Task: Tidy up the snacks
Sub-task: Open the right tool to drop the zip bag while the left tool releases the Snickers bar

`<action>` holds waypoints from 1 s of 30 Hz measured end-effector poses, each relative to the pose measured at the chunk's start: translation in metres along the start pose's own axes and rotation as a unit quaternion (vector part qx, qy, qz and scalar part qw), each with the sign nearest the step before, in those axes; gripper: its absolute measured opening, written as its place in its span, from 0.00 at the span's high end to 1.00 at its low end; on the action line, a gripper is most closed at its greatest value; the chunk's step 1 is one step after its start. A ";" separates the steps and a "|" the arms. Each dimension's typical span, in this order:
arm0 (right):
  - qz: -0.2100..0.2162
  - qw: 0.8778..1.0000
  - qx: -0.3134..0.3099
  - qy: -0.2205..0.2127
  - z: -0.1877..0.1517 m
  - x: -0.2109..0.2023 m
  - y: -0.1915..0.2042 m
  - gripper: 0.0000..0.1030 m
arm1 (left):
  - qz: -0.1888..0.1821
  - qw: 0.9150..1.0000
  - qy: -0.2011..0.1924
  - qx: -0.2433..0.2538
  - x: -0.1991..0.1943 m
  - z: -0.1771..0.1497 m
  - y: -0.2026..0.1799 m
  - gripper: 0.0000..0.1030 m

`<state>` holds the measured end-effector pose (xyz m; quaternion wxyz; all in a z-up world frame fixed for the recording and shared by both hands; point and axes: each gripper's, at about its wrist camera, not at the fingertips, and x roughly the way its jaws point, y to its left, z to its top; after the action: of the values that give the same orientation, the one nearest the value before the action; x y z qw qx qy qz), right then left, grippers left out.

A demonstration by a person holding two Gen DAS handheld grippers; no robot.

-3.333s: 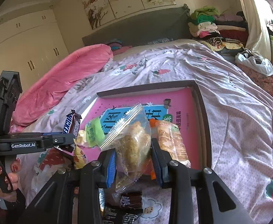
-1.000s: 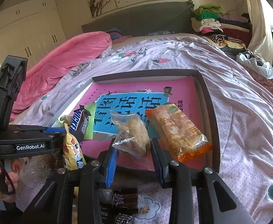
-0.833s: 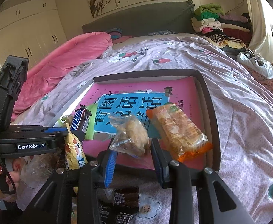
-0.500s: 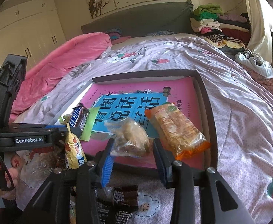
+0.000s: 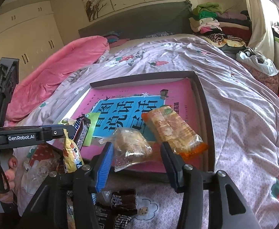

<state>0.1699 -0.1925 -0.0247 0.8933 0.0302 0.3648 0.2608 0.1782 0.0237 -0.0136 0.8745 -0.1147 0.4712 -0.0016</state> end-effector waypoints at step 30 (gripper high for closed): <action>-0.013 0.999 0.010 -0.030 0.006 -0.016 -0.005 0.35 | -0.006 0.999 -0.049 -0.008 -0.034 0.001 0.005 0.29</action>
<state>0.1660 -0.2038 -0.0115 0.9070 0.0420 0.3403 0.2446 0.1599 0.0326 0.0140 0.8955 -0.1241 0.4275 0.0028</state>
